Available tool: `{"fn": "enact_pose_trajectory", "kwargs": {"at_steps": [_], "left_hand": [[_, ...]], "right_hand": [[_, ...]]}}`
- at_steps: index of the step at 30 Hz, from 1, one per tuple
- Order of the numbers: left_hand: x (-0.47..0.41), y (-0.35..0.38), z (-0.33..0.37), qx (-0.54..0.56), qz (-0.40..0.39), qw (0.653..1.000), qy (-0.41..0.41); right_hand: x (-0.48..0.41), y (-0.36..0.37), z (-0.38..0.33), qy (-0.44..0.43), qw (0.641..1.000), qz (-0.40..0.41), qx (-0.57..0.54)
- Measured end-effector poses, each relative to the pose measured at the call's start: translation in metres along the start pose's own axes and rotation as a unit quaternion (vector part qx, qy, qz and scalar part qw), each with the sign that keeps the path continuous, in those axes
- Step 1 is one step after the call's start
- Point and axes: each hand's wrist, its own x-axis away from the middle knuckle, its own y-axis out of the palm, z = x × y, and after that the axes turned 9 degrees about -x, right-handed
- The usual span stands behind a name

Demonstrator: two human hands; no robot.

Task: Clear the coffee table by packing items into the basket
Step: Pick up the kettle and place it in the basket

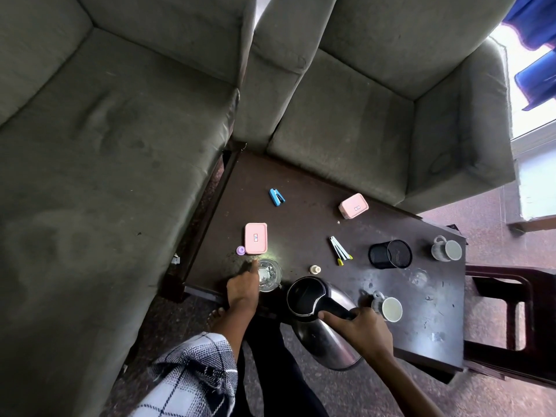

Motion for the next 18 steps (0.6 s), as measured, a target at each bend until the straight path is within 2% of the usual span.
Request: {"fn": "enact_pose_trajectory", "kwargs": {"at_steps": [18], "left_hand": [[0.0014, -0.0008, 0.0017, 0.012, 0.007, 1.000, -0.010]], "right_hand": [[0.0001, 0.0008, -0.0035, -0.006, 1.000, 0.005, -0.001]]}}
